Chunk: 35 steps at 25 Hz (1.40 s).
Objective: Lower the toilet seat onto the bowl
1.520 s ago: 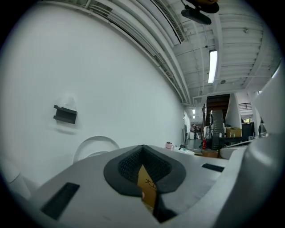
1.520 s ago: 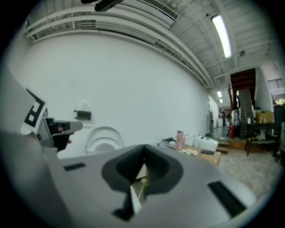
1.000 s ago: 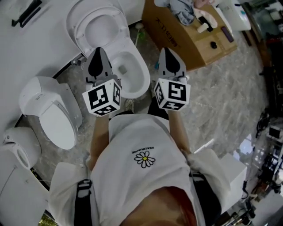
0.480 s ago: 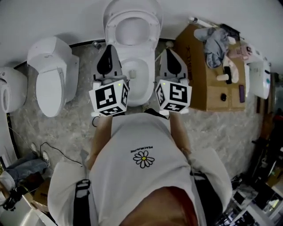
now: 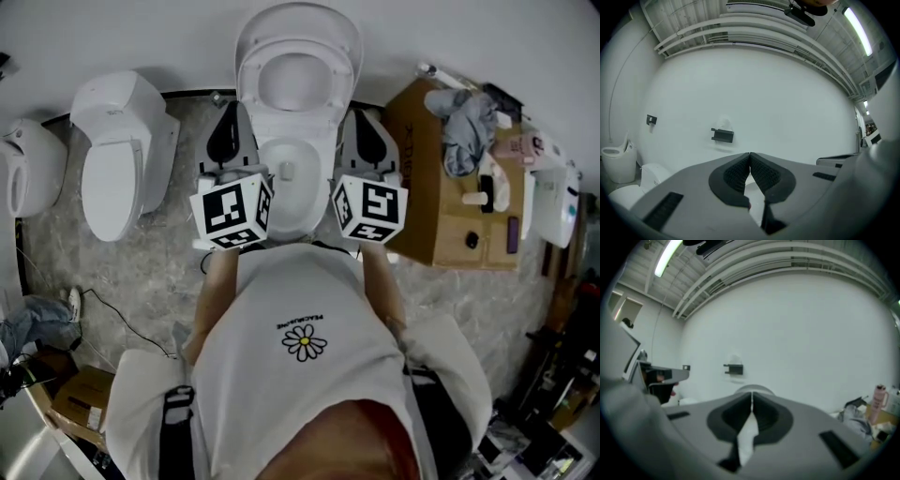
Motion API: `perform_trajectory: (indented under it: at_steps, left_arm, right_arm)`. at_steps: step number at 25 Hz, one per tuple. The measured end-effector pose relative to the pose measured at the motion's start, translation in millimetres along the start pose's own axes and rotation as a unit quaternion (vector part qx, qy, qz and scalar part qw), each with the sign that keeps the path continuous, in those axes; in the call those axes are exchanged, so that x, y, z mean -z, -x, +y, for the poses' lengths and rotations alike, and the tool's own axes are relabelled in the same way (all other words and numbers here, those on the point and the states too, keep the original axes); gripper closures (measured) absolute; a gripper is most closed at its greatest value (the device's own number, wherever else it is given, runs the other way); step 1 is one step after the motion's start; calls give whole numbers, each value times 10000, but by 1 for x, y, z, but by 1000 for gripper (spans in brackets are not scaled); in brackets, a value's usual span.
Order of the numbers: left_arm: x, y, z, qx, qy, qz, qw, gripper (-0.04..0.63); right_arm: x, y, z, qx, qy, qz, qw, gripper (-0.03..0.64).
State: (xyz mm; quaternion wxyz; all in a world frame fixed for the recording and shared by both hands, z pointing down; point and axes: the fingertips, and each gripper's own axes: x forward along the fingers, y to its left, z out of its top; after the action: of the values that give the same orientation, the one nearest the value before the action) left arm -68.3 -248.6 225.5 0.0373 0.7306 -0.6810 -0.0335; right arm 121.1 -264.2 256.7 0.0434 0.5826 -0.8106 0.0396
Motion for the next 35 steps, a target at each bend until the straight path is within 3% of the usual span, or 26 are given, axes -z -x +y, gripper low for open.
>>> perform_trajectory:
  at_steps: [8, 13, 17, 26, 35]
  left_arm:
    - [6, -57, 3, 349, -254, 116, 9990, 560]
    - [35, -111, 11, 513, -535, 368, 9966, 498]
    - [71, -150, 18, 644, -618, 645, 9939, 453]
    - [151, -208, 33, 566, -746, 1292, 9872, 451]
    - [179, -235, 36, 579, -985, 1502, 9820, 451]
  right_arm:
    - [-1, -46, -23, -51, 67, 121, 9999, 581]
    - [7, -94, -38, -153, 160, 221, 9995, 513]
    - [30, -132, -48, -232, 462, 494, 9974, 480]
    - [96, -206, -59, -256, 1152, 1206, 9857, 479]
    - [135, -236, -66, -184, 1388, 1607, 9770, 479]
